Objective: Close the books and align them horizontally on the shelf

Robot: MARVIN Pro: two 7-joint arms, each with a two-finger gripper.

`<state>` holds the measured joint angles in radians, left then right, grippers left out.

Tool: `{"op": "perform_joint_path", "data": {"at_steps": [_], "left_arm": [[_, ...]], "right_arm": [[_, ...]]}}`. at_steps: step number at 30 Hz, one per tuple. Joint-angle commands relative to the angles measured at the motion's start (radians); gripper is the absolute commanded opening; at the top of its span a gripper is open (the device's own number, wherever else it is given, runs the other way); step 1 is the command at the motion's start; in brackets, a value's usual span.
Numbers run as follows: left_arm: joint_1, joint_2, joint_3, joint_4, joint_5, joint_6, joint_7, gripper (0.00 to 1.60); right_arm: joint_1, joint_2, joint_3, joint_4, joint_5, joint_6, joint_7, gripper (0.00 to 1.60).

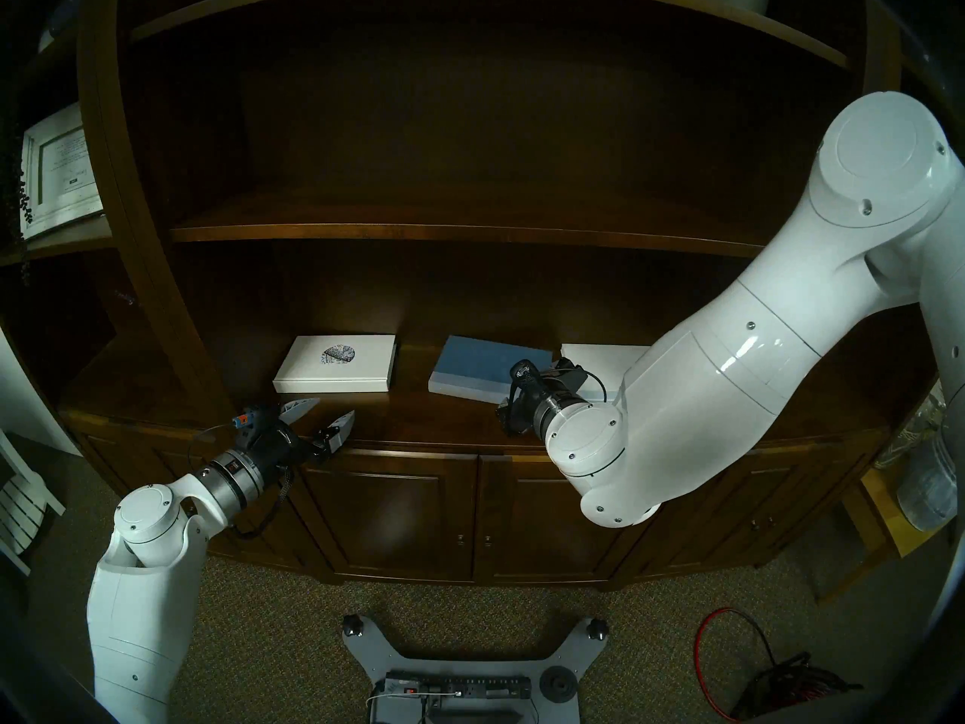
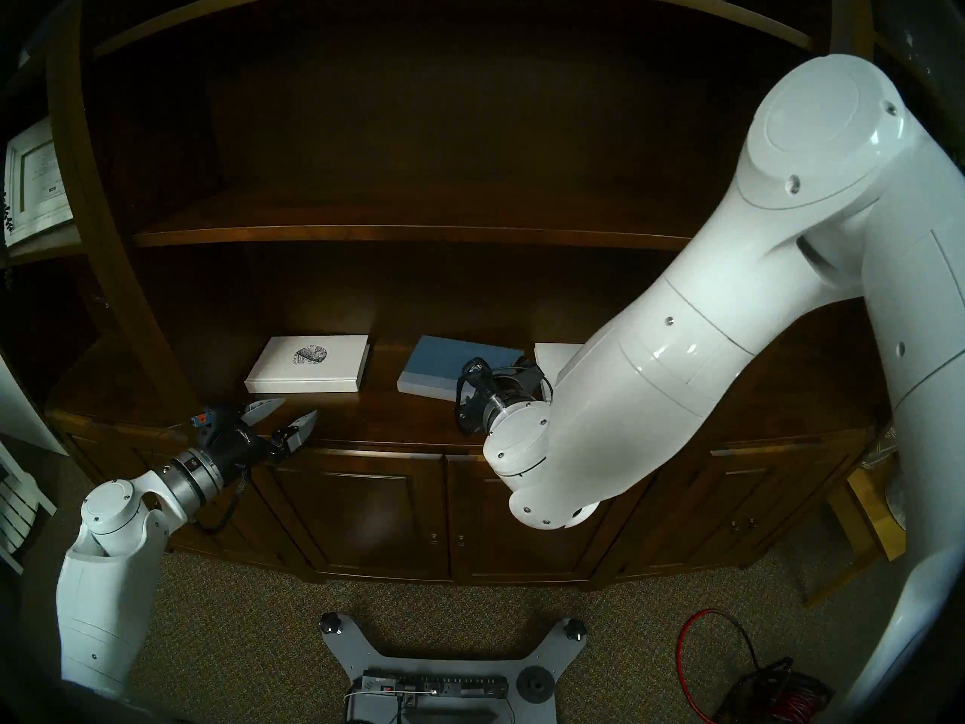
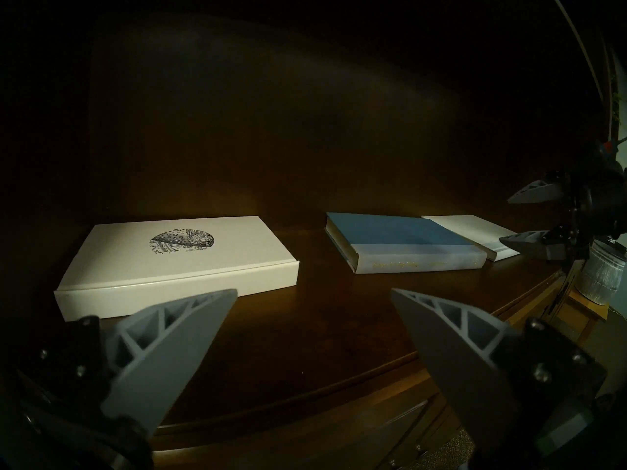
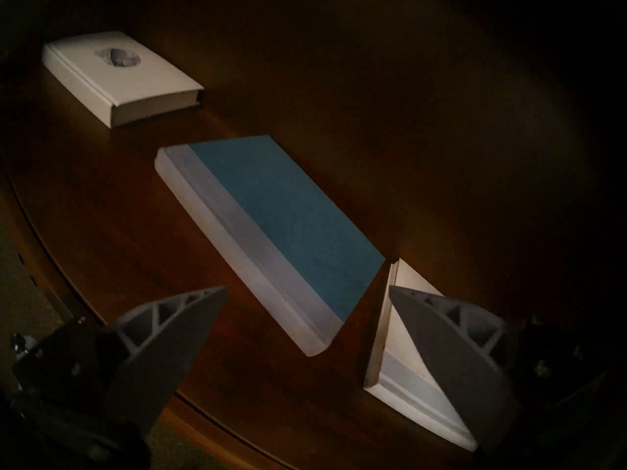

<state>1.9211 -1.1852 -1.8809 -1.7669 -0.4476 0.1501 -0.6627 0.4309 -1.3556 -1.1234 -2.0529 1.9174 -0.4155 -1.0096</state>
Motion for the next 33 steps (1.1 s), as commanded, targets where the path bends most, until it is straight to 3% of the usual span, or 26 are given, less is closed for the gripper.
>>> {"op": "perform_joint_path", "data": {"at_steps": [1, 8, 15, 17, 26, 33], "left_arm": [[-0.022, 0.002, -0.006, -0.022, -0.006, -0.007, 0.000, 1.60], [-0.022, 0.002, -0.006, -0.022, -0.007, -0.007, 0.000, 1.60], [-0.023, 0.001, -0.007, -0.023, -0.008, -0.008, 0.000, 1.60], [-0.023, 0.001, -0.007, -0.024, -0.008, -0.008, 0.000, 1.60], [-0.023, 0.000, -0.007, -0.025, -0.008, -0.008, 0.001, 1.60], [-0.023, -0.001, -0.008, -0.026, -0.009, -0.008, 0.001, 1.60]], "right_arm": [[0.111, 0.113, 0.045, -0.026, 0.013, -0.103, 0.081, 1.60], [0.154, 0.185, 0.041, -0.058, 0.076, -0.172, 0.221, 1.60], [0.080, 0.247, 0.065, -0.015, 0.154, -0.175, 0.342, 1.60], [0.049, 0.277, 0.085, 0.005, 0.176, -0.142, 0.398, 1.60], [-0.085, 0.274, 0.153, 0.104, 0.268, -0.044, 0.555, 1.60], [-0.132, 0.279, 0.202, 0.185, 0.335, 0.104, 0.691, 1.60]]}}
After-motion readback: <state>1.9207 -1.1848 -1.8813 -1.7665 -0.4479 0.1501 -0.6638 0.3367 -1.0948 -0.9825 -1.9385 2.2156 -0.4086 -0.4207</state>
